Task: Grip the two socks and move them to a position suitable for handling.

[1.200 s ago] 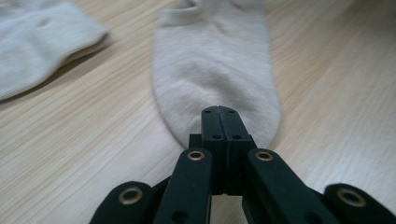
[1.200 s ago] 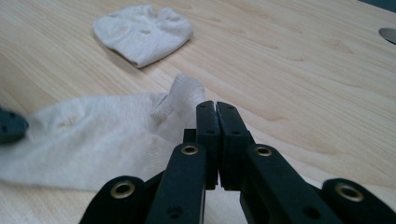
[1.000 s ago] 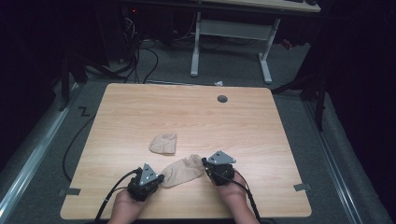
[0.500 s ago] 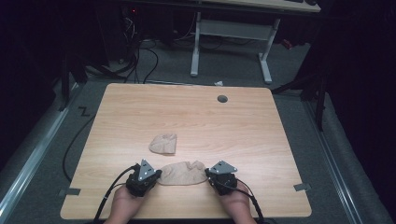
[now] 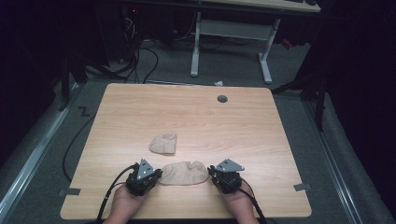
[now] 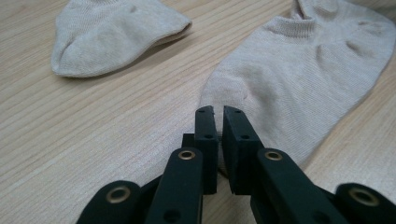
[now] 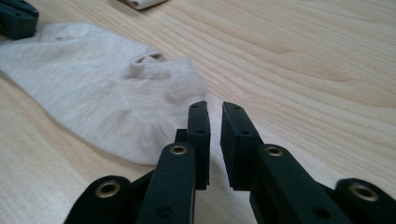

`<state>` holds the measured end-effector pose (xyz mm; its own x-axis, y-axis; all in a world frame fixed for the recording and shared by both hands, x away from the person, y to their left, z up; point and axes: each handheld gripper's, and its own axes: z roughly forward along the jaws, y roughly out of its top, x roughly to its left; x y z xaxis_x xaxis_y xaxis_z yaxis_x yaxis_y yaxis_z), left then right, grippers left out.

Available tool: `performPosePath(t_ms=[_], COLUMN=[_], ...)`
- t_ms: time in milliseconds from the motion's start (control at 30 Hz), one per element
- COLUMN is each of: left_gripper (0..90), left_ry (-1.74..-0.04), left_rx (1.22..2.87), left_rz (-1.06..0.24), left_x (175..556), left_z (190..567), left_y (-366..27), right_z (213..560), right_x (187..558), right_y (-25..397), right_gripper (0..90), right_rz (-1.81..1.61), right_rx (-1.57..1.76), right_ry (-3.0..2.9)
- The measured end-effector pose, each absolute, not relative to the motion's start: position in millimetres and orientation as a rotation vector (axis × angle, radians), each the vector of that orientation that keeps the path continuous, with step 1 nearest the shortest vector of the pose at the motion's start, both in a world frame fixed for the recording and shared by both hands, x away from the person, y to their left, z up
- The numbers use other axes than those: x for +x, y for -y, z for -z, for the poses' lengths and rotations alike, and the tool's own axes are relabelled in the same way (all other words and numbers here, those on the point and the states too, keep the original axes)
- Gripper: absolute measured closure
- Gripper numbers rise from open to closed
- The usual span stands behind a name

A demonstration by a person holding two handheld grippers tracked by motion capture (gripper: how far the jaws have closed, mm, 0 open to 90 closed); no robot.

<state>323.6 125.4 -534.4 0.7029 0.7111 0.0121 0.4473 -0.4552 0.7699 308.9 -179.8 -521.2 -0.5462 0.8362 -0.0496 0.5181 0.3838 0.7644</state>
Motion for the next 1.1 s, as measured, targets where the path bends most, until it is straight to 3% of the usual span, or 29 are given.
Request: performPosePath(t_ms=[300,500,700,933,1100], left_gripper=[79.6,84.3,84.8,73.0,69.0], left_ry=[-0.895,-0.809,-0.828,-0.907,-0.958], left_rx=[2.083,2.152,2.148,2.065,2.039], left_rz=[-0.43,-0.452,-0.432,-0.4,-0.452], left_x=[322,317,315,325,341], left_z=[534,535,534,522,513], left_y=[-129,-122,-124,-134,-141], right_z=[523,530,529,518,512], right_x=[307,307,296,297,309], right_y=[173,171,179,205,218], right_gripper=[82.4,82.4,81.2,76.1,75.4], right_rz=[-1.006,-0.986,-0.991,-1.05,-1.049], right_rx=[1.146,1.16,1.142,1.179,1.171], right_ry=[-2.247,-2.287,-2.293,-2.184,-2.157])
